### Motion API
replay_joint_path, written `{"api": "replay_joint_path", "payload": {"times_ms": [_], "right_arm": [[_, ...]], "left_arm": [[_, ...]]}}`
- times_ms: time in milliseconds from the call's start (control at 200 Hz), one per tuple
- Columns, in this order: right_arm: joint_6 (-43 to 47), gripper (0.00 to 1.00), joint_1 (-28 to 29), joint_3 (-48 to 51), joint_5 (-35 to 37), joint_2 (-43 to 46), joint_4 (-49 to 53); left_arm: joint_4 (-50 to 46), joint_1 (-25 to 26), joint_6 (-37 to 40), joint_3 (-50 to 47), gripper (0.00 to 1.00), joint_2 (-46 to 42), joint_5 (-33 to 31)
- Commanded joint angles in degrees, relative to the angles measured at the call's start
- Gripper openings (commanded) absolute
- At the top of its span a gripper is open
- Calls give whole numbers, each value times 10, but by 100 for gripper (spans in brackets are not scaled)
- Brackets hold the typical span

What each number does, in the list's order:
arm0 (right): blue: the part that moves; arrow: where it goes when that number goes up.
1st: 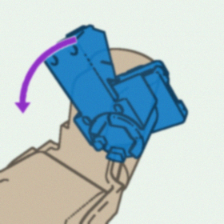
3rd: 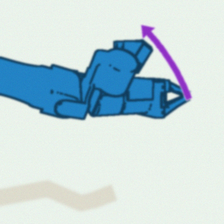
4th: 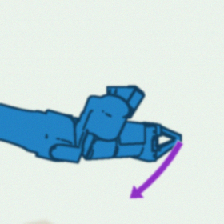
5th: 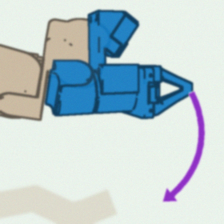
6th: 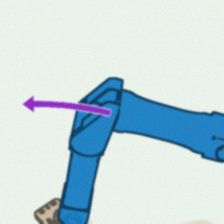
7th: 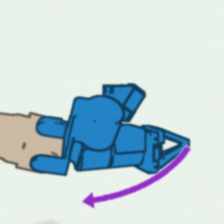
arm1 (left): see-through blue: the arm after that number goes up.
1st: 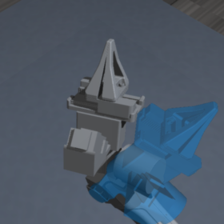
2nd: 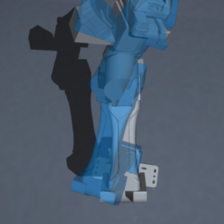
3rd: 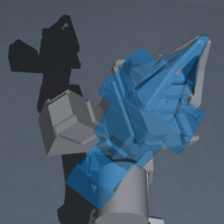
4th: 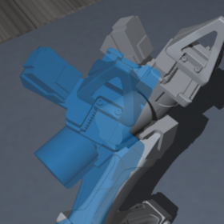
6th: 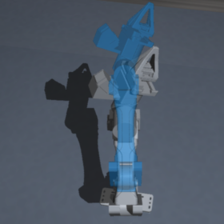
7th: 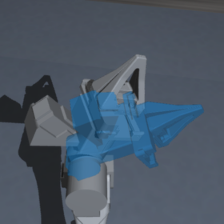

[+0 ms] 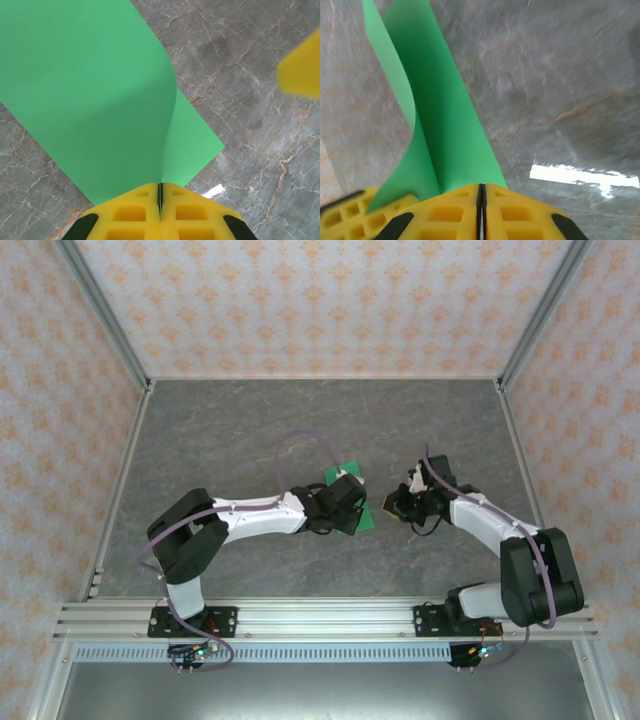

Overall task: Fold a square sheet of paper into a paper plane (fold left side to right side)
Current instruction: Fold the triangle a second time at the center of the table.

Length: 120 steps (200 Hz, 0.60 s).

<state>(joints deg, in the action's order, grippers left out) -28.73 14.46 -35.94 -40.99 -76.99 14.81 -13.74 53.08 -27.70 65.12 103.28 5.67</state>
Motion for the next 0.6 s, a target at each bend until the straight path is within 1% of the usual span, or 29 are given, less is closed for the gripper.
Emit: {"api": "replay_joint_path", "payload": {"times_ms": [0,145,155,355,596], "right_arm": [[-36,10,28,18,-14,-15,-75],[-54,8,49,27,-7,-38,-108],[-54,8,51,27,-6,-39,-110],[-52,8,71,11,4,-78,-110],[-42,8,82,-2,32,-106,-81]], "left_arm": [[34,-9,-19,-14,7,-24,32],[63,-25,-26,-39,7,-34,56],[64,-26,-38,-41,7,-35,58],[82,-49,-49,-67,7,-51,79],[57,-55,-32,-62,7,-45,67]]}}
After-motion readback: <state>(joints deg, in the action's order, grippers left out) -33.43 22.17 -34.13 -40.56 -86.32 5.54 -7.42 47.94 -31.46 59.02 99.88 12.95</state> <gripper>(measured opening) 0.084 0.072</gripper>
